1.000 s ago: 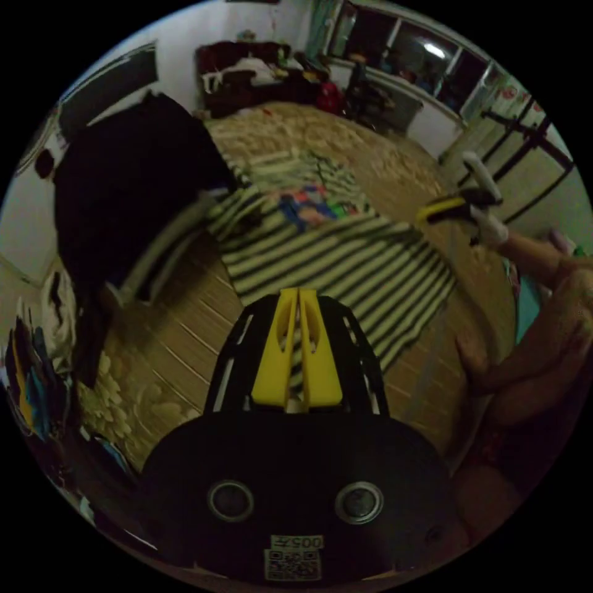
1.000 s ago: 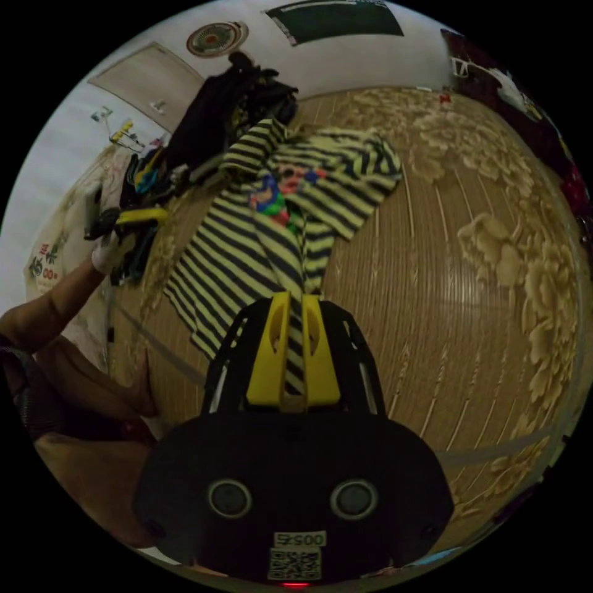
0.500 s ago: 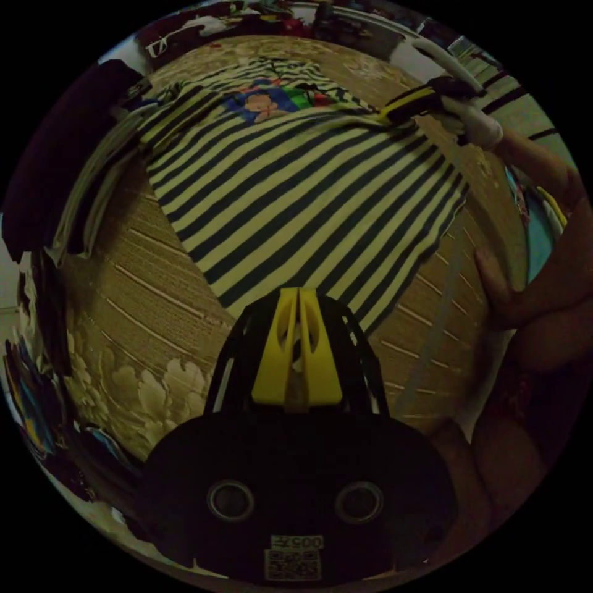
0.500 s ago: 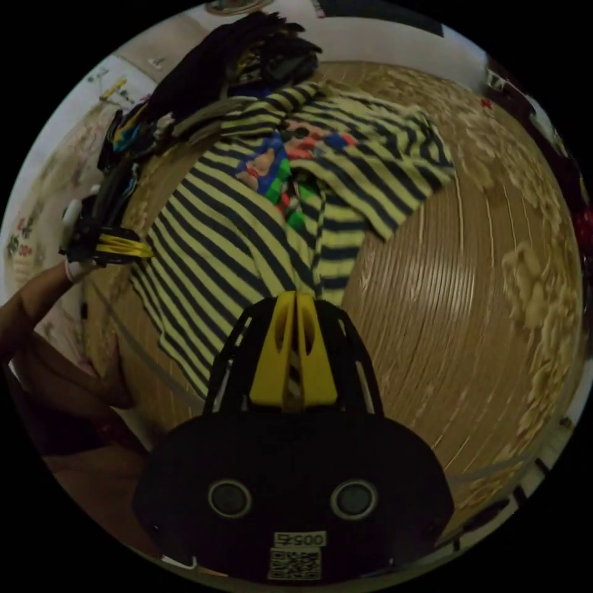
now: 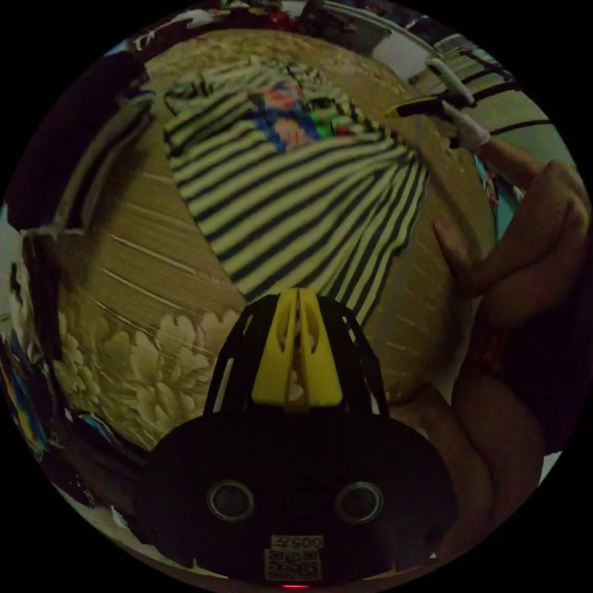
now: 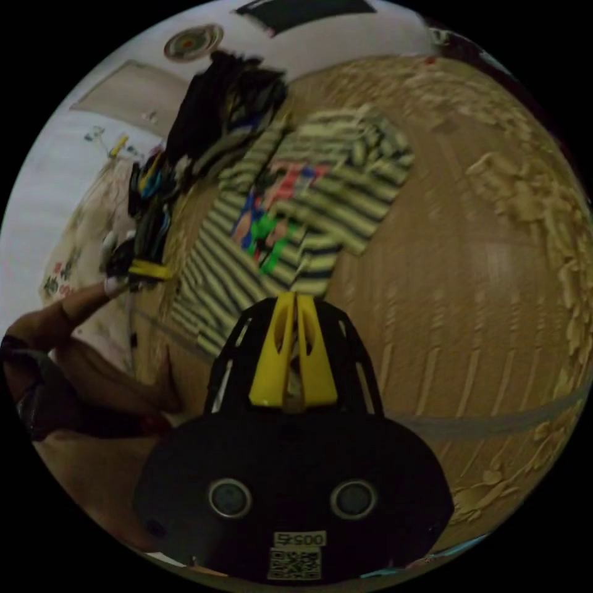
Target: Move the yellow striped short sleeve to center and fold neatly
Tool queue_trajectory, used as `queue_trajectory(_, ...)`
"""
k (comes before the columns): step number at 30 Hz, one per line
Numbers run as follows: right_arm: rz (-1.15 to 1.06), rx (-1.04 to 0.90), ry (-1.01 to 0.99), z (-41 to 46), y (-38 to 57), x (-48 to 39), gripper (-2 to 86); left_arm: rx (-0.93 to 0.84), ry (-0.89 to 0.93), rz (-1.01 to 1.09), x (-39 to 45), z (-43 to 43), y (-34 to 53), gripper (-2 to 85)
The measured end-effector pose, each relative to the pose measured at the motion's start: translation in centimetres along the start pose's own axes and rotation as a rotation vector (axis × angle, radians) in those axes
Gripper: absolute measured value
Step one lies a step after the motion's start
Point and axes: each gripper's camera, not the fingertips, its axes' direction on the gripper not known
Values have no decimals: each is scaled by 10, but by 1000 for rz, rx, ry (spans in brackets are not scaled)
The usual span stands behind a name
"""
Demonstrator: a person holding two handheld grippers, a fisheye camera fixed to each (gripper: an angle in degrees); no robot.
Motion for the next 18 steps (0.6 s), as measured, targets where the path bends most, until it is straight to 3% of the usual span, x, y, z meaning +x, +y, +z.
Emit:
queue_trajectory(5, -14, -7, 150, 4, -51, 38, 87, 213, -114, 66, 22, -10, -100, 8)
queue_trajectory(8, -13, -20, 209, 11, -70, 50, 82, 282, -142, 69, 34, 7, -170, 49)
queue_trajectory(14, -25, 22, 300, 12, -82, 64, 27, 65, -279, 183, 67, 67, -266, 70)
queue_trajectory(18, -46, 17, 318, 9, -87, 74, -4, 77, -242, 165, 73, 66, -287, 28)
